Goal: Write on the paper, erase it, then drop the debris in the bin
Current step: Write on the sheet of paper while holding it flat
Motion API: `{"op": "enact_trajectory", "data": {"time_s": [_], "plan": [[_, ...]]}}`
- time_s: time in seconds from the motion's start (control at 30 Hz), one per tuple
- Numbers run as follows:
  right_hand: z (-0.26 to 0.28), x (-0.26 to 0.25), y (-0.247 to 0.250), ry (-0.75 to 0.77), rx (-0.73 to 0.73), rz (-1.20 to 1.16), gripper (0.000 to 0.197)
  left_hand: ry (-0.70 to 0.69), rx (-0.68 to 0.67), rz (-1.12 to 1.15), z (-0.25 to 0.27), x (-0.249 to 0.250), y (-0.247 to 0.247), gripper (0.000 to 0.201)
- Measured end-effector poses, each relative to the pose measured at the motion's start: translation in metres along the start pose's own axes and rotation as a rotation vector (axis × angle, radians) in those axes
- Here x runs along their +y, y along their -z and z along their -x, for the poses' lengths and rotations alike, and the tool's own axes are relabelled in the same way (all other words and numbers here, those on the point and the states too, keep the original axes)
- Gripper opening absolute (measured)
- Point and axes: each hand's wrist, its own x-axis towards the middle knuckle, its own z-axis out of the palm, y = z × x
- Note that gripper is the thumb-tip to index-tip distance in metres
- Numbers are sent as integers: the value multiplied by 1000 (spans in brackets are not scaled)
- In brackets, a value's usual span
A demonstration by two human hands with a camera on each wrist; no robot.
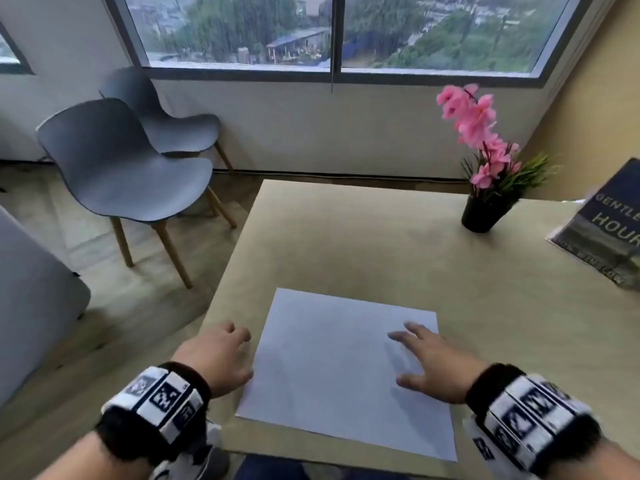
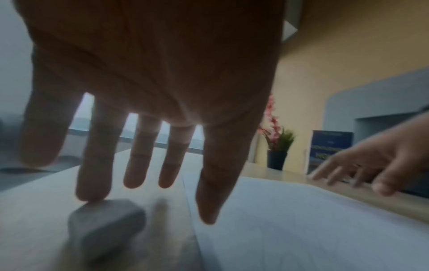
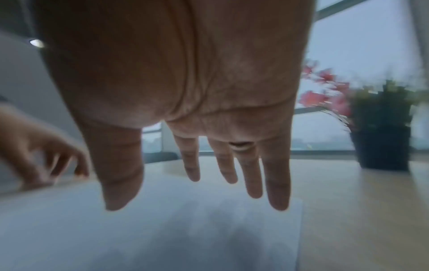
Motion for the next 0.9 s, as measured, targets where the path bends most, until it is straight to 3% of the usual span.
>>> {"op": "enact_trajectory", "data": {"time_s": [0.13,0.27,0.43,0.53,0.63,0.73,0.8,0.9], "plan": [[-13,-6,-10,-16,-84,227,95,-61,6,-122,-7,-7,-10,47],[-17,-11,-24,-34,-41,338,98,-136,-24,-202,-13,-11,-19,42],[-14,-24,-28,-4,49,299,92,-198,-11,-279,-14,-12,-7,15],[-10,-23,-18,-31,115,162,86,-188,33,-287,-21,-12,0,19],[-4,-13,-14,-106,147,147,88,-219,133,-230,-25,-3,15,23],[-1,-5,-17,-149,104,178,97,-360,238,-65,-27,25,35,16],[-4,-1,-18,-149,85,206,98,-438,250,53,-31,53,45,6],[-12,1,-16,-137,71,223,96,-509,192,170,-46,91,50,10]]}}
